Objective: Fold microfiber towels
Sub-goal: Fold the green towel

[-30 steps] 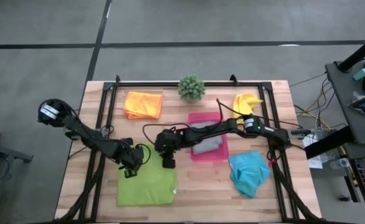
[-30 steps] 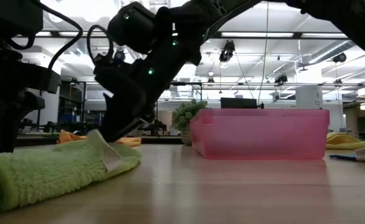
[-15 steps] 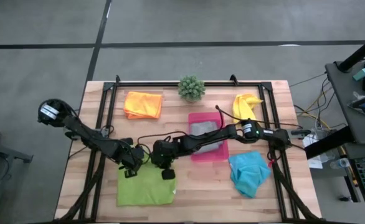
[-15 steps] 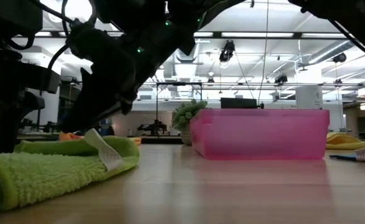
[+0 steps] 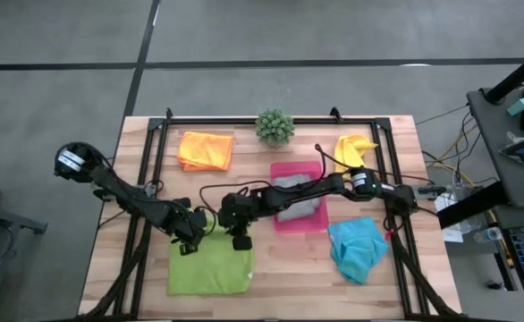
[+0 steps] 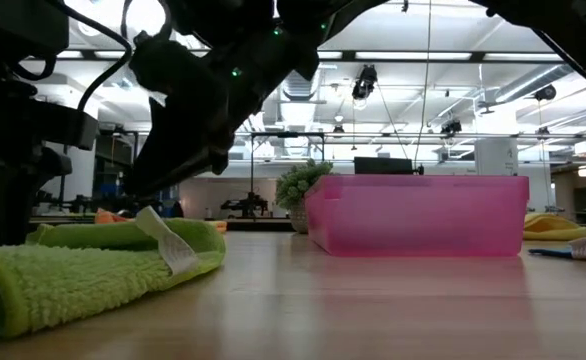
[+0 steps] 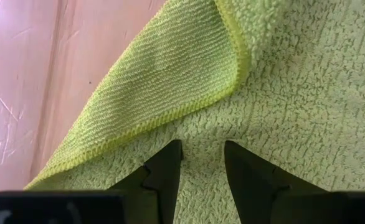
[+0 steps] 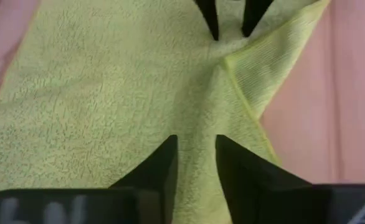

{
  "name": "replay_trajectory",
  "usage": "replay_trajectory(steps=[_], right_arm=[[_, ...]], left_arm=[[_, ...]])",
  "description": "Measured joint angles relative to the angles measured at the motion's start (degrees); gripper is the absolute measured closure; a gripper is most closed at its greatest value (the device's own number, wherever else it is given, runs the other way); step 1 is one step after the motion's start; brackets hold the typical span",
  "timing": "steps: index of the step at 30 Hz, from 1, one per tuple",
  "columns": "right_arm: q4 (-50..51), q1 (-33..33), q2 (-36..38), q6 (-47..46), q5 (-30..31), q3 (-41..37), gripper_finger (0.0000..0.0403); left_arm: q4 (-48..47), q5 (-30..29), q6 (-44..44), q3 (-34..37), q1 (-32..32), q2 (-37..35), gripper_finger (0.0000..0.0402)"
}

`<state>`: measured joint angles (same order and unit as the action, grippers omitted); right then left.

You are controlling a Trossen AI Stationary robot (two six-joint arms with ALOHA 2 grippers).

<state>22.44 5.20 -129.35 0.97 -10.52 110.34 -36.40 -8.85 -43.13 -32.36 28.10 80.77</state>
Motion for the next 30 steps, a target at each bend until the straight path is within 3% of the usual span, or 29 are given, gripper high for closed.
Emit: replay_trajectory(steps=[8,15,23,30], right_arm=[[-1.23,-4.01,-0.66,1.11,0.05,-0.69,0.0230],[-1.54,-5.51,-2.91,-0.41,-0.12,-2.26,0.0223],[-2.10,-4.47,-3.84,-0.35,-0.42,-2.70,0.0263],[-1.74,-4.43,-3.70,-1.14,-0.63,-2.73,0.0373]], left_arm=[[0.00,-0.52,-0.05,0.00,0.02,0.00,0.0288],[0.02,-0.58,-0.11,0.00,0.02,0.00,0.0288],[0.26,-0.75,-0.22,0.00,0.01,0.00,0.0288],[0.46,-2.36,-0.22,0.02,-0.01,0.02,0.0288]])
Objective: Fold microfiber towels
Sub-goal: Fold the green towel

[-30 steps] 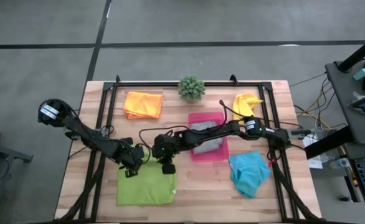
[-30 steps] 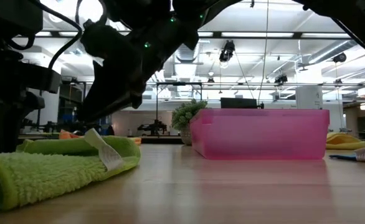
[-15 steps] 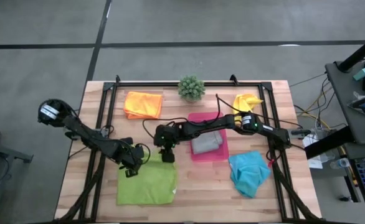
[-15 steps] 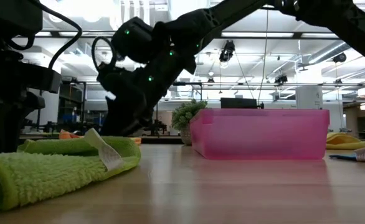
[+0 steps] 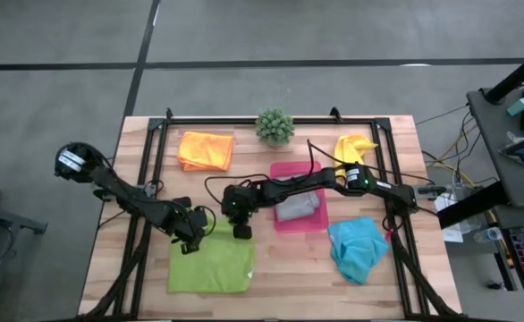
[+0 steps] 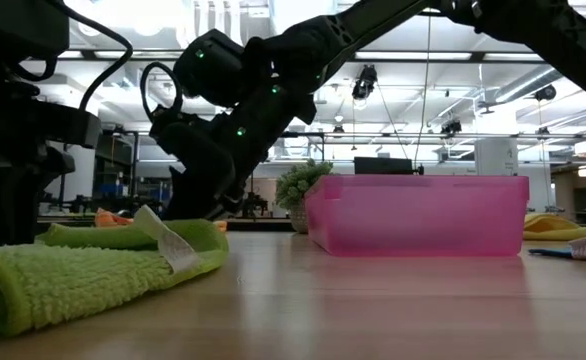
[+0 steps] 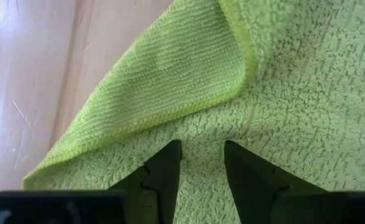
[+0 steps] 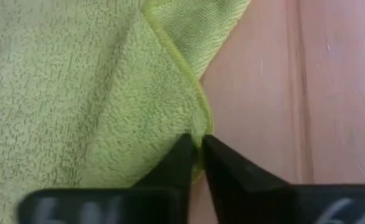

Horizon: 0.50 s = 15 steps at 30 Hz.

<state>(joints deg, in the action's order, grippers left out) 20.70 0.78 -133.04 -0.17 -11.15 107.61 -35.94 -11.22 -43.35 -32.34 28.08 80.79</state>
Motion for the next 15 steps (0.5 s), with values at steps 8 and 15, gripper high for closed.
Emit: replay_trajectory(steps=[8,15], right_arm=[[2.48,-0.04,2.90,0.16,0.94,-0.13,0.0393],[8.41,-0.02,5.56,1.24,12.15,-0.09,0.0394]], left_arm=[[-0.03,-0.14,-1.81,0.00,0.01,0.00,0.0288],[-0.05,-0.16,-1.90,-0.02,0.01,-0.02,0.0288]])
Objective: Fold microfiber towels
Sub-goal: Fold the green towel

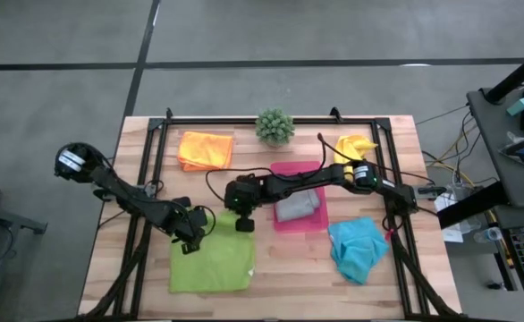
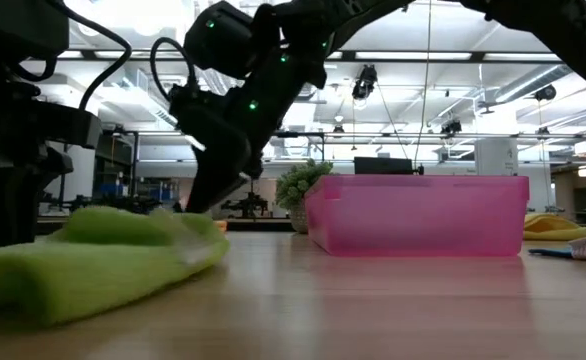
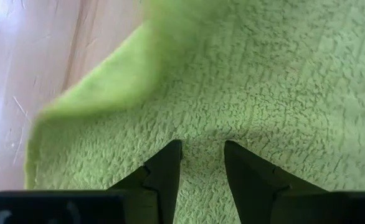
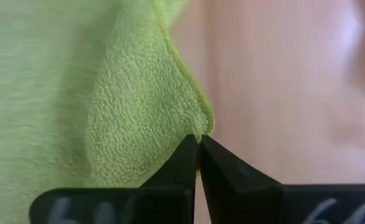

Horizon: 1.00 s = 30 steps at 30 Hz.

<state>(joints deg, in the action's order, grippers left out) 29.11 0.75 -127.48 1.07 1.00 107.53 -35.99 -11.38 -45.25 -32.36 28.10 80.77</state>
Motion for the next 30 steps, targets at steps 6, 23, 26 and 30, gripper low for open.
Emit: replay_trajectory(steps=[6,23,26,30], right_arm=[[3.08,-0.30,0.73,-0.04,8.36,0.00,0.0394],[5.32,-0.66,1.76,-1.07,15.56,0.00,0.0365],[6.32,-0.66,3.22,-1.10,15.58,0.04,0.0344],[9.06,-0.66,4.68,-1.15,15.56,0.07,0.0327]], left_arm=[[-0.75,-1.64,-1.98,-0.01,-0.02,0.00,0.0288],[-10.24,-13.40,-1.94,-2.11,-2.09,-0.02,0.0288],[-12.23,-13.49,-0.89,-4.13,-2.27,-0.37,0.0288],[-13.60,-13.64,-0.37,-6.37,-2.25,-0.82,0.0288]])
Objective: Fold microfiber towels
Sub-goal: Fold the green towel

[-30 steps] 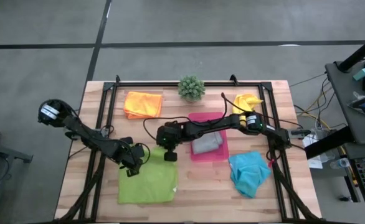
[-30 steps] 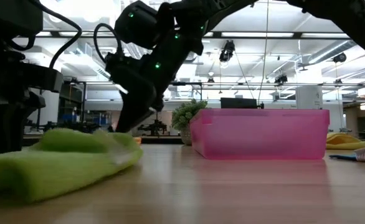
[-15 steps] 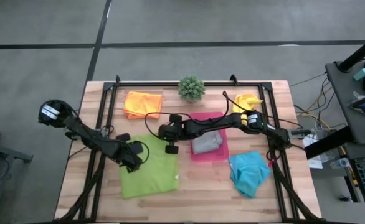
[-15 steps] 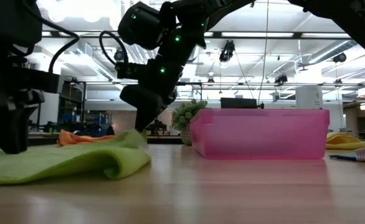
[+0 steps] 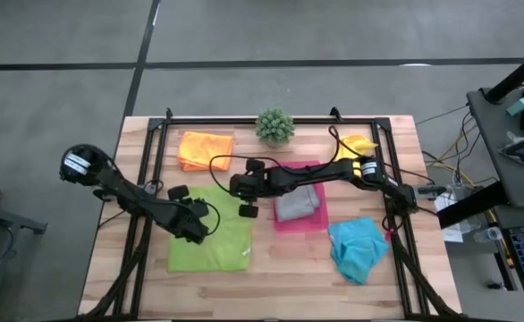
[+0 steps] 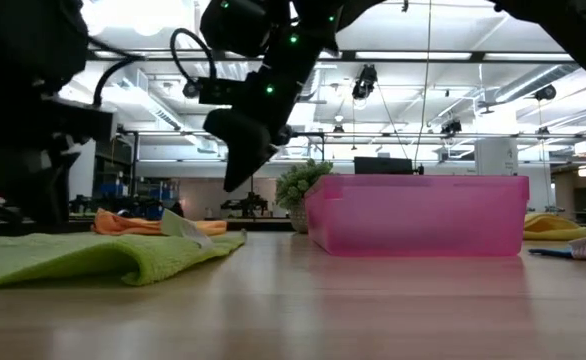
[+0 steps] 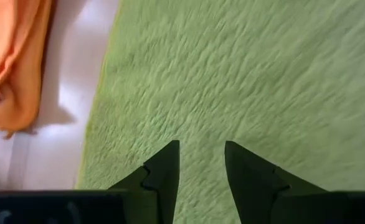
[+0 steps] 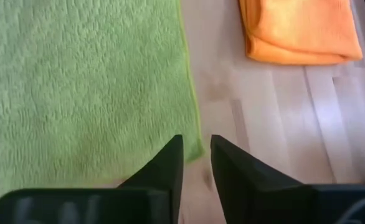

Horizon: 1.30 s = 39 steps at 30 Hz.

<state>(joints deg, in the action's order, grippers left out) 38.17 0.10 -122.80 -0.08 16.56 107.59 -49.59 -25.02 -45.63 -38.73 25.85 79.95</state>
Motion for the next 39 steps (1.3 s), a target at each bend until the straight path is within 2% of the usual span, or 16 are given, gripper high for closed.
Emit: replay_trajectory(steps=[6,11,18,24,31,35,39], right_arm=[[5.35,1.88,3.85,-0.67,0.04,-0.84,0.0333],[3.08,5.63,9.65,-1.88,-0.02,-9.06,0.0342],[-17.63,12.80,17.20,-0.99,-2.32,-24.96,0.0342],[-35.04,17.72,17.37,-4.35,-7.43,-32.43,0.0329],[-37.92,22.12,12.91,-10.69,-7.65,-30.31,0.0265],[-38.19,24.35,8.76,-10.92,-7.26,-25.54,0.0231],[-36.69,25.80,3.45,-11.37,-4.04,-20.38,0.0217]], left_arm=[[0.79,0.27,2.07,-4.51,0.00,-0.64,0.0288],[3.32,3.91,5.35,-9.80,0.05,-0.08,0.0288],[4.32,18.32,5.02,-14.64,3.93,0.30,0.0288],[4.79,20.61,-5.60,-16.41,13.36,0.31,0.0288],[5.45,20.43,-17.38,-15.05,24.90,0.31,0.0288],[5.27,20.39,-21.29,-13.88,28.78,0.46,0.0284],[6.16,20.31,-22.18,-12.69,30.71,1.85,0.0262]])
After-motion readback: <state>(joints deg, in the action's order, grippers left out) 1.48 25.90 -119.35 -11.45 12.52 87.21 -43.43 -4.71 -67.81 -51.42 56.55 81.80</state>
